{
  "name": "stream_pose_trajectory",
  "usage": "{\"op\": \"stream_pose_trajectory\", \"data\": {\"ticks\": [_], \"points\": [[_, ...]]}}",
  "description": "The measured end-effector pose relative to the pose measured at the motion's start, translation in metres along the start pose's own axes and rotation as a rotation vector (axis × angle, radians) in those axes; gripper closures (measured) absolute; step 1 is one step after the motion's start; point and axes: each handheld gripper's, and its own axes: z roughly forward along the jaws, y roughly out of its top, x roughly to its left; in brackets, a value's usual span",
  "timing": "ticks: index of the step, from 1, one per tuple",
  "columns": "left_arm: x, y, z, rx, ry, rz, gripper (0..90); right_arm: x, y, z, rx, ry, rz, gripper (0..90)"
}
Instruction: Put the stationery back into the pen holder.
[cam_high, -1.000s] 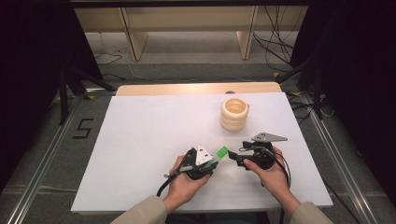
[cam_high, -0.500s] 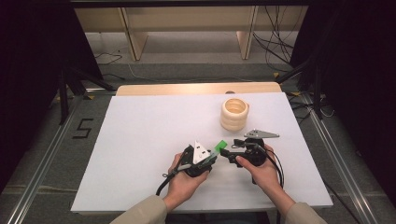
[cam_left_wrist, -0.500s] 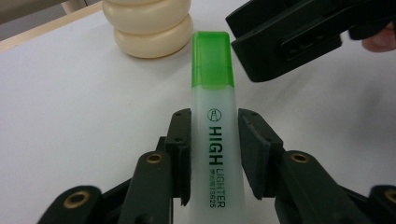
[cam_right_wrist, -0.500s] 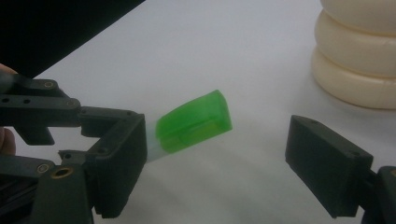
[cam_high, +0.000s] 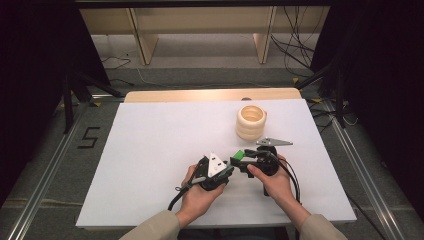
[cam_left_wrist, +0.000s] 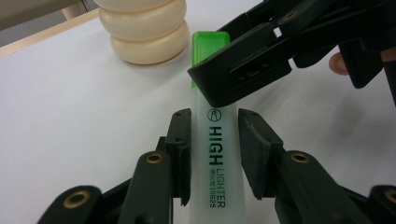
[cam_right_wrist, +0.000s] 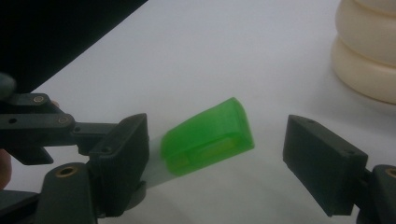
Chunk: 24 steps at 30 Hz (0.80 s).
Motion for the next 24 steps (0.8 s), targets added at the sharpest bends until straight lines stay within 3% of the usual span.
{"op": "stream_pose_trajectory", "data": {"ticks": [8, 13, 17, 24], "points": [[-0.0017, -0.0001, 0.0004, -0.004, -0.002, 0.000, 66.7, 0.0025, -0.0004, 0.0047, 0.007, 0.026, 0.018, 27.0], [-0.0014, -0.0004, 0.0008, -0.012, 0.002, -0.011, 66.7, 0.0032, -0.0007, 0.0058, 0.006, 0.057, 0.046, 36.8], [-0.0012, -0.0006, 0.0011, -0.014, 0.005, -0.016, 66.7, 0.0035, -0.0006, 0.0057, 0.002, 0.067, 0.059, 39.7], [-0.0025, -0.0002, 0.0009, -0.021, 0.015, -0.019, 66.6, 0.0017, 0.0016, 0.0006, -0.044, 0.077, 0.094, 53.9]]}}
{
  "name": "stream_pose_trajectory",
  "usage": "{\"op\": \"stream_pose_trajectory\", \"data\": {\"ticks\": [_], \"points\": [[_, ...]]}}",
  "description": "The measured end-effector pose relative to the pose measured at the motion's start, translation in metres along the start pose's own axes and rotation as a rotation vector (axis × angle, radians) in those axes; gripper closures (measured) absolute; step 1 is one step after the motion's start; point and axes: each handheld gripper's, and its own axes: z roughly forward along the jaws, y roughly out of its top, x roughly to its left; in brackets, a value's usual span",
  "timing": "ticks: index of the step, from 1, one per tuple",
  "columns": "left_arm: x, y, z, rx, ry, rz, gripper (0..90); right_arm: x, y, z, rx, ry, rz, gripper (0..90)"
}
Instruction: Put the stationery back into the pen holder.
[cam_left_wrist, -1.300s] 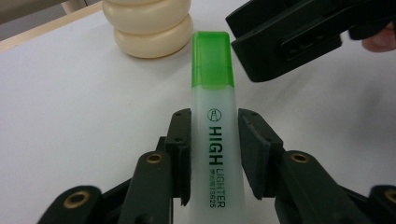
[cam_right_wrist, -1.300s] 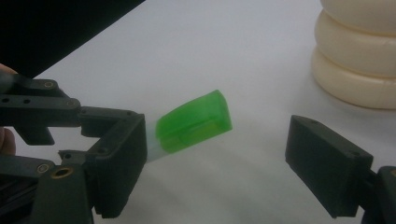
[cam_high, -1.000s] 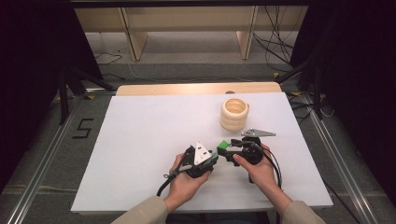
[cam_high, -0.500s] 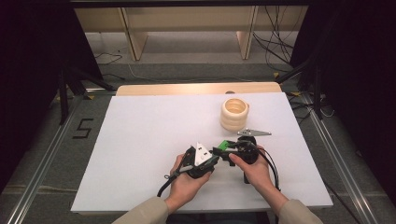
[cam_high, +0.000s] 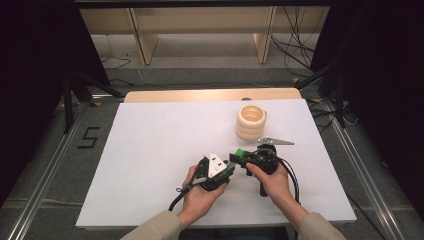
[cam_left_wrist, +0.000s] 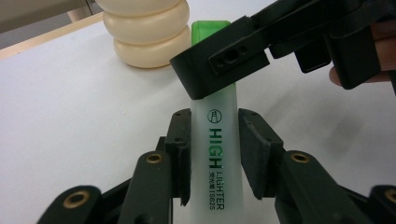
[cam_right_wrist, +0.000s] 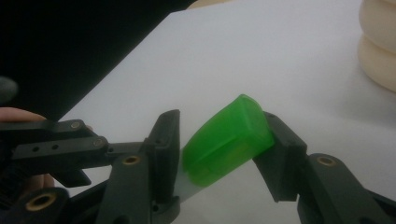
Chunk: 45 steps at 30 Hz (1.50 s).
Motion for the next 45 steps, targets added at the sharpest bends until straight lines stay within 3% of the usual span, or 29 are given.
{"op": "stream_pose_trajectory", "data": {"ticks": [17, 29, 36, 37, 39, 45], "points": [[0.000, 0.000, 0.002, -0.018, 0.016, 0.033, 66.5, 0.007, 0.004, -0.009, -0.066, 0.072, -0.003, 71.7], [0.001, 0.002, 0.002, -0.057, 0.013, 0.074, 65.3, 0.013, 0.008, -0.015, -0.093, 0.082, -0.041, 74.5], [0.007, 0.002, -0.003, -0.046, -0.001, 0.078, 45.3, 0.012, 0.014, -0.022, -0.134, 0.036, -0.077, 74.5], [0.008, 0.002, -0.004, -0.043, -0.009, 0.080, 37.5, 0.010, 0.015, -0.023, -0.136, 0.023, -0.086, 74.5], [0.011, 0.001, -0.008, -0.024, -0.017, 0.074, 30.9, 0.010, 0.016, -0.024, -0.140, 0.008, -0.097, 74.5], [0.024, -0.003, -0.022, 0.014, -0.041, 0.094, 22.1, 0.009, 0.021, -0.026, -0.149, -0.027, -0.129, 74.5]]}}
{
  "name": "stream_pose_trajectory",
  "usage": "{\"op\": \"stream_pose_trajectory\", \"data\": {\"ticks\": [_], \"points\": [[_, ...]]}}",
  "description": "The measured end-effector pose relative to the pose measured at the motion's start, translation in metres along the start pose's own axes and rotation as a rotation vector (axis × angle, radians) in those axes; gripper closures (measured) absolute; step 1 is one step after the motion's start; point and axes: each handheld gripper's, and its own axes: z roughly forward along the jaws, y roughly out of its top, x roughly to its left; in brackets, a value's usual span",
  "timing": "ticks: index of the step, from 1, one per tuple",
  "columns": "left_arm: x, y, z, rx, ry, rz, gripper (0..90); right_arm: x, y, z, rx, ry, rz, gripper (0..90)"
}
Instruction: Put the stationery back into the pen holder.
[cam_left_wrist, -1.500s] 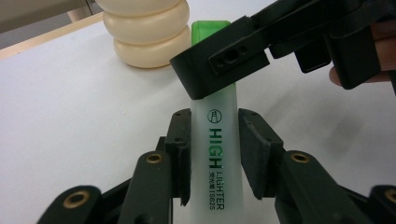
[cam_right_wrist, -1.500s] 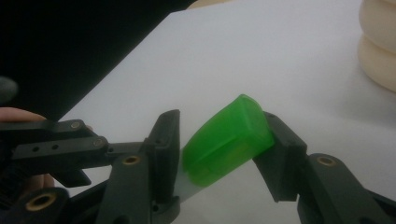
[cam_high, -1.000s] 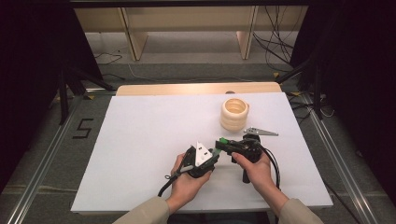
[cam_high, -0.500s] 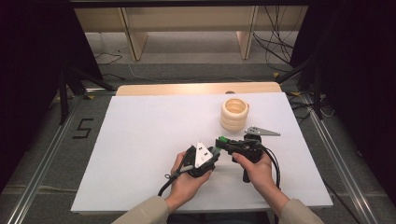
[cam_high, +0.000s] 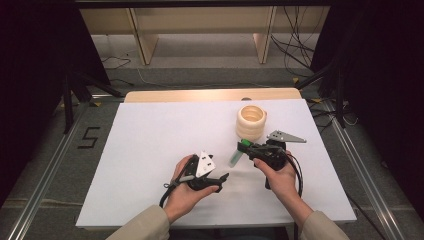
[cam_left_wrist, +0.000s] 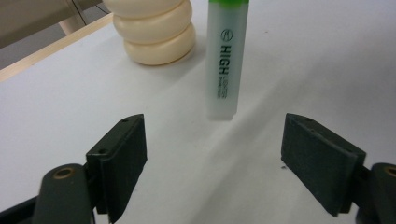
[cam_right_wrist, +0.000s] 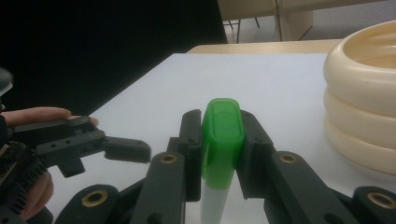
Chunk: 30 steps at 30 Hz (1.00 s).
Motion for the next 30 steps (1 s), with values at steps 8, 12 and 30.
{"op": "stream_pose_trajectory", "data": {"ticks": [8, 12, 30], "points": [[0.021, -0.018, -0.021, 0.028, 0.015, 0.003, 21.1, -0.004, 0.006, -0.002, -0.018, -0.040, -0.024, 74.5], [0.035, -0.028, -0.032, 0.042, 0.035, -0.013, 21.0, -0.005, 0.009, -0.002, -0.019, -0.050, -0.038, 74.5], [0.066, -0.059, -0.059, 0.068, 0.107, -0.086, 20.8, -0.013, 0.029, 0.001, -0.059, -0.102, -0.063, 74.5]]}}
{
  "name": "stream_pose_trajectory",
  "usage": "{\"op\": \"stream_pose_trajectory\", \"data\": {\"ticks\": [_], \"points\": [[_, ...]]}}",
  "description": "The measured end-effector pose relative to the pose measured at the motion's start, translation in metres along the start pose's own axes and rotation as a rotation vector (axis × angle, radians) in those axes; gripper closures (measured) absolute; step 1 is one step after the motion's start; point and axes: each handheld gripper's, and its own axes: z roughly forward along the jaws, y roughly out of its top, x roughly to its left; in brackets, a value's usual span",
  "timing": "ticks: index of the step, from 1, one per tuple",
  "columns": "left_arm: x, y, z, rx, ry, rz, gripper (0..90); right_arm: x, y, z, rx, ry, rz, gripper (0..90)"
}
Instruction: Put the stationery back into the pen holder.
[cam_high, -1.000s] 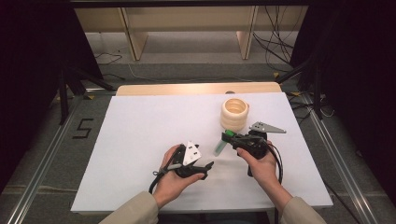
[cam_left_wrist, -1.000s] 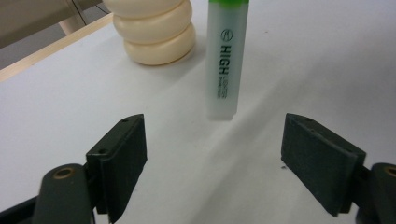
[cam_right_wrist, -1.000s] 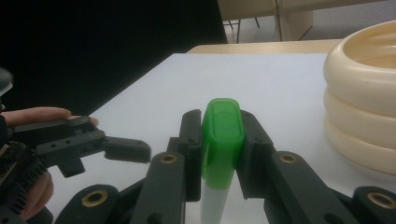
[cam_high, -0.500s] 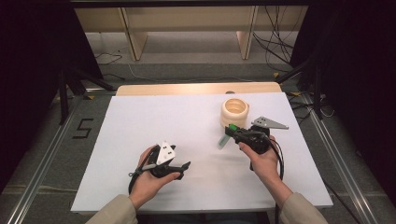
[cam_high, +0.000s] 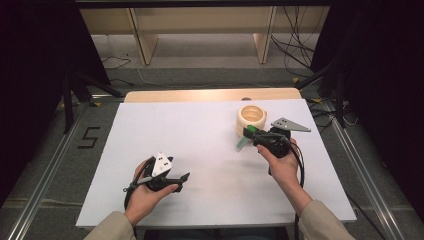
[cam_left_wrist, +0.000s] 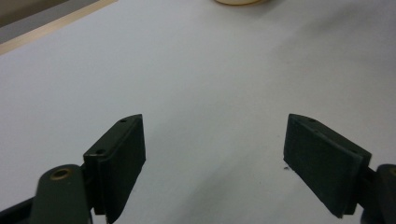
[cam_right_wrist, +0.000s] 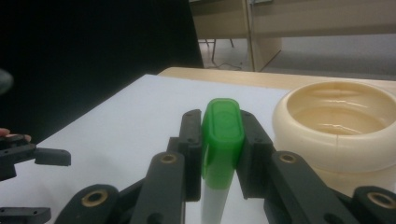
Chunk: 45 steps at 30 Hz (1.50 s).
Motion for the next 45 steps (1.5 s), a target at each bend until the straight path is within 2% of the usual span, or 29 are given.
{"op": "stream_pose_trajectory", "data": {"ticks": [16, 45], "points": [[-0.001, -0.003, 0.003, 0.010, -0.006, -0.003, 20.9, -0.009, 0.014, 0.002, -0.030, -0.045, -0.010, 74.6], [-0.002, -0.003, 0.007, 0.011, -0.007, -0.009, 21.2, -0.021, 0.041, 0.004, -0.106, -0.085, -0.001, 74.6]]}}
